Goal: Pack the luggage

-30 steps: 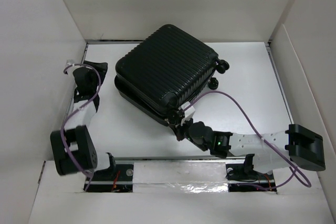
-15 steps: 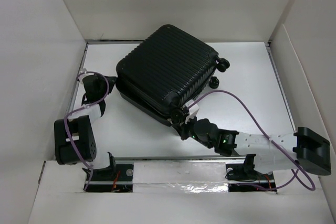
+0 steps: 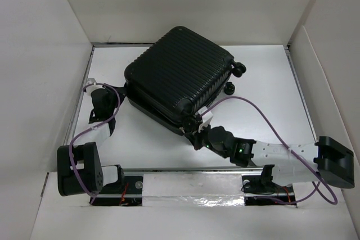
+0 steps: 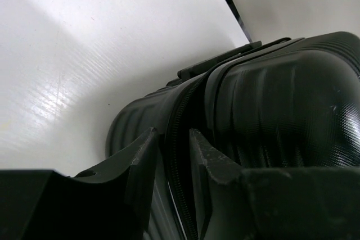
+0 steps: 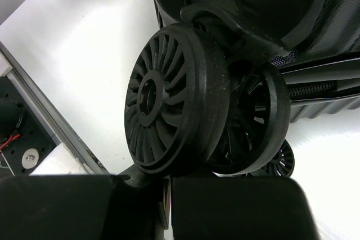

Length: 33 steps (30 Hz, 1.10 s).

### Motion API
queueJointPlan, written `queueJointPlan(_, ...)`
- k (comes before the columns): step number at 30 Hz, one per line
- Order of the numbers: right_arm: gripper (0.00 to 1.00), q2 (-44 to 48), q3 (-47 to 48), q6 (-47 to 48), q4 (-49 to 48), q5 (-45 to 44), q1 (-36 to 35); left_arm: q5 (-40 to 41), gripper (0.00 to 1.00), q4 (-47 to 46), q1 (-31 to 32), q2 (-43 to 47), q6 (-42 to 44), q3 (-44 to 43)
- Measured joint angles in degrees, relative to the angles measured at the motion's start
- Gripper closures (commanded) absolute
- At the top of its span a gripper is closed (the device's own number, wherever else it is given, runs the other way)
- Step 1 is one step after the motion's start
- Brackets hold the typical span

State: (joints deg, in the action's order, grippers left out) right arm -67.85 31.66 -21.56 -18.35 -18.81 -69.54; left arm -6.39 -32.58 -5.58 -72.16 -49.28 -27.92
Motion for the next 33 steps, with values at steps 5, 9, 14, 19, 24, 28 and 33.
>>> queueJointPlan(5,1.0,0.66,-0.17,0.17,0.37,0.81,0.28,2.62,0.75,2.25,1.86,-0.44,3.21,-0.9)
queueJointPlan(9,1.0,1.53,-0.76,0.15,0.57,1.29,0.76,3.85,0.97,4.24,3.02,-3.45,4.61,-2.93)
queueJointPlan(14,1.0,2.14,-0.76,0.13,1.16,2.08,2.03,5.53,1.0,4.11,4.68,-4.28,7.76,-4.04)
queueJointPlan(19,1.0,3.89,-1.07,0.5,3.78,3.52,4.74,15.12,1.0,1.38,11.34,-2.21,8.87,-1.05)
queueJointPlan(24,1.0,8.57,-1.62,1.46,10.25,3.67,9.7,24.2,1.0,-2.47,19.82,4.13,8.31,6.43)
queueJointPlan(28,1.0,10.12,-1.27,3.45,13.99,3.21,15.19,31.45,1.0,-4.44,29.24,9.29,6.32,11.82)
queueJointPlan(33,1.0,4.94,0.68,4.39,14.84,-0.37,15.69,41.86,1.0,-5.7,40.13,9.31,3.37,13.14)
